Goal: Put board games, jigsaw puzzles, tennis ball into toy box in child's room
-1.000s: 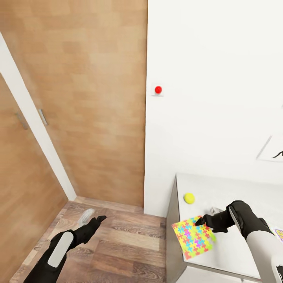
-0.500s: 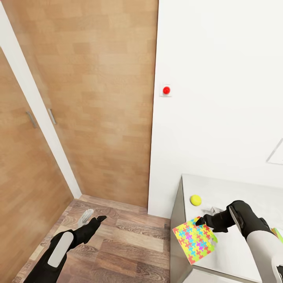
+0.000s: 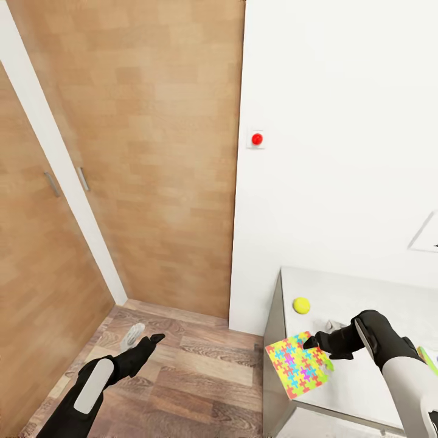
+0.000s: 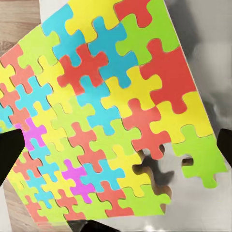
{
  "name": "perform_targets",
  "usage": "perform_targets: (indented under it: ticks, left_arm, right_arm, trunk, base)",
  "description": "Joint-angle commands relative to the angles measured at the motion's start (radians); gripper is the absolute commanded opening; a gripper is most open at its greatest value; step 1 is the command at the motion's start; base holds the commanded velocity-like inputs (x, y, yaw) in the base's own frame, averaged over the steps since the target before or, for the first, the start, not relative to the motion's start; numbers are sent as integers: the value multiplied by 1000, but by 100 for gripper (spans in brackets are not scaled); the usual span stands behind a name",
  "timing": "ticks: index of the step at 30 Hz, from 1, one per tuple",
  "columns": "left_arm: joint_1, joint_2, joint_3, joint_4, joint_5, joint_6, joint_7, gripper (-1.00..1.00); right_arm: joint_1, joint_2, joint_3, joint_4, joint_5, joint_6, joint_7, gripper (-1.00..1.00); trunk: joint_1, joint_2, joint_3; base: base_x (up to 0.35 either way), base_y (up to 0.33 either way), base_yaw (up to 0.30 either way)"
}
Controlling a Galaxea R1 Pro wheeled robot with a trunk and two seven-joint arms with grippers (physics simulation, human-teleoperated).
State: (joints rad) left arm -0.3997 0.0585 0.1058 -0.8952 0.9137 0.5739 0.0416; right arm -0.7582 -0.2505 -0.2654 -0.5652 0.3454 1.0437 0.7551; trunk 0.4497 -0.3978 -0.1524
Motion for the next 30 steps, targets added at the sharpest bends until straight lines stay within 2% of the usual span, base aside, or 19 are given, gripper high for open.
perform_targets:
  ticks: [1,23,27,30]
  left_arm:
    - [-1,0,2,-1,8,6,4,100]
    - [-1,0,2,-1,9,6,5,100]
    - [-1,-2,1,-1,10,6,4,100]
    - [-1,-15,0,-1,11,6,4,100]
  right_arm:
    - [-1,1,-5,-1,11,4,9,100]
    - [-3,-3,-5,-8,11,4,6,100]
    - [-3,-5,-7,-37,10,4,7,100]
    - [-3,-7,-10,-80,9,4,8,100]
  trunk:
    - [0,-2,-2]
    - [0,-2,-2]
    - [0,-2,-2]
    - [0,-2,-2]
  base:
    - [-126,0,1]
    - [-29,0,0]
    - [-2,0,0]
    - [-1,0,0]
